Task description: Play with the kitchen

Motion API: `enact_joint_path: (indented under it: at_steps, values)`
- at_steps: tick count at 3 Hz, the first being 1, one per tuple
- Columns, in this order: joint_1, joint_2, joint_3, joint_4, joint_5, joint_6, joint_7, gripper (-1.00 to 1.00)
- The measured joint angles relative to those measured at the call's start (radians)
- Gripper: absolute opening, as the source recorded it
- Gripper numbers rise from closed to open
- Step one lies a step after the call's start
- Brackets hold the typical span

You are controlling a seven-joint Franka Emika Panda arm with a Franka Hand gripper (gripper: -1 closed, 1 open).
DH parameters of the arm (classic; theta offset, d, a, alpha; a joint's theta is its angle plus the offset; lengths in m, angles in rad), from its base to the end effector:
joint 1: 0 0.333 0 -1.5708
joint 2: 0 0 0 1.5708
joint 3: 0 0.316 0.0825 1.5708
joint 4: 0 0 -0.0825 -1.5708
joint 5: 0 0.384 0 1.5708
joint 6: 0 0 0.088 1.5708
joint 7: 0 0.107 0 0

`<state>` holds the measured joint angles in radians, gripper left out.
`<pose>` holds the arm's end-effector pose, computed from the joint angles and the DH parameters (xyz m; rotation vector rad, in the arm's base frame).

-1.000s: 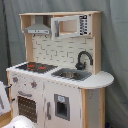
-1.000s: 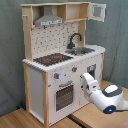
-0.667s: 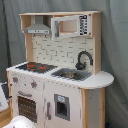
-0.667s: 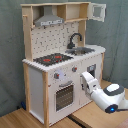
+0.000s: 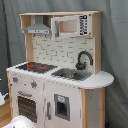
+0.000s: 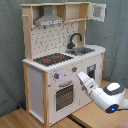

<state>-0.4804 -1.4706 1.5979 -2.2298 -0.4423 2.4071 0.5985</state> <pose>0.1995 0.5076 0.3268 1.3055 0.7677 1.2966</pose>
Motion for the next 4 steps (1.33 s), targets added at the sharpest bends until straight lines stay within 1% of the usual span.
enact_joint_path:
  at_steps: [1, 2, 3, 4]
  values:
    - [-0.024, 0.000, -0.004, 0.043, -0.019, 0.018, -0.122, 1.00]
    - [-0.060, 0.000, -0.004, 0.084, -0.034, 0.043, -0.232, 1.00]
    - [-0.100, 0.000, -0.004, 0.111, -0.037, 0.081, -0.339, 1.00]
    - [-0.141, 0.000, -0.004, 0.125, -0.037, 0.138, -0.446, 1.00]
